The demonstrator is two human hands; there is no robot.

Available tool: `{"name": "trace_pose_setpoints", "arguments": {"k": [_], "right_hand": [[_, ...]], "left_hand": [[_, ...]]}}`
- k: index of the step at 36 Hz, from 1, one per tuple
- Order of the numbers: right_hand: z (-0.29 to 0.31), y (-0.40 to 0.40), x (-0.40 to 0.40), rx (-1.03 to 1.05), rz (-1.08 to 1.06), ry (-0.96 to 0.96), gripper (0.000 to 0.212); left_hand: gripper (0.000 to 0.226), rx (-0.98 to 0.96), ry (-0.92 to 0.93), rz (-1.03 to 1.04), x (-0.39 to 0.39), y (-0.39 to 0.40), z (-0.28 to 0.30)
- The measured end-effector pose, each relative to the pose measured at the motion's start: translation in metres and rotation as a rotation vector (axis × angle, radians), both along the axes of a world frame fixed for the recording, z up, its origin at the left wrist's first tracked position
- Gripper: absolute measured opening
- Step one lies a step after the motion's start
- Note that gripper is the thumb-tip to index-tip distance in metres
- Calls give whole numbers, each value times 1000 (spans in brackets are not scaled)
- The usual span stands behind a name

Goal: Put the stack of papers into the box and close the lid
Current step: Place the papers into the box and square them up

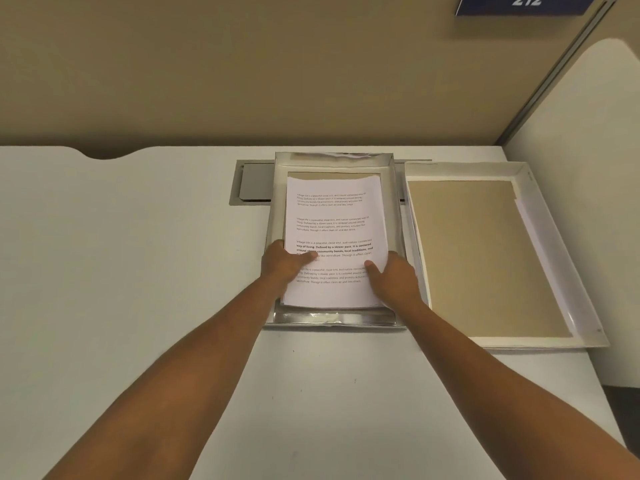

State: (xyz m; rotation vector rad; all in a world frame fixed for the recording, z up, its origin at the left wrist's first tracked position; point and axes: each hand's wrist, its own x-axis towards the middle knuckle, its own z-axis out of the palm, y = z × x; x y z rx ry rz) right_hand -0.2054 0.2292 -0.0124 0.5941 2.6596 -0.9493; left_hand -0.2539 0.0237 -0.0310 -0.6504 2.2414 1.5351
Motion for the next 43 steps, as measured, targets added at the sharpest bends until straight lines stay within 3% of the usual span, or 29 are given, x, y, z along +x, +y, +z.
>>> {"name": "trace_pose_setpoints", "arguments": {"k": [10,16,24,31,38,40,43], "right_hand": [[0,-6,-1,65,-2,-29,51],[-4,-10,2,103,42,-11,74],[-4,3,0,278,194,-46,41],[1,6,-2,287,232,-76,35],[10,7,4,243,204,-57,31],[13,6,8,257,232,-73,38],[18,11,15,302,308,-146,71]], "left_hand": [[51,-222,119,-106,-5,7,4],[69,-362,79,-201,-8,13,8],[76,-528,4,-238,1,22,14],[64,-603,-107,-297,17,15,13],[49,-630,-77,-340,23,13,19],[56,-633,-51,-363,24,11,19],[98,-628,-84,-468,28,6,23]]}}
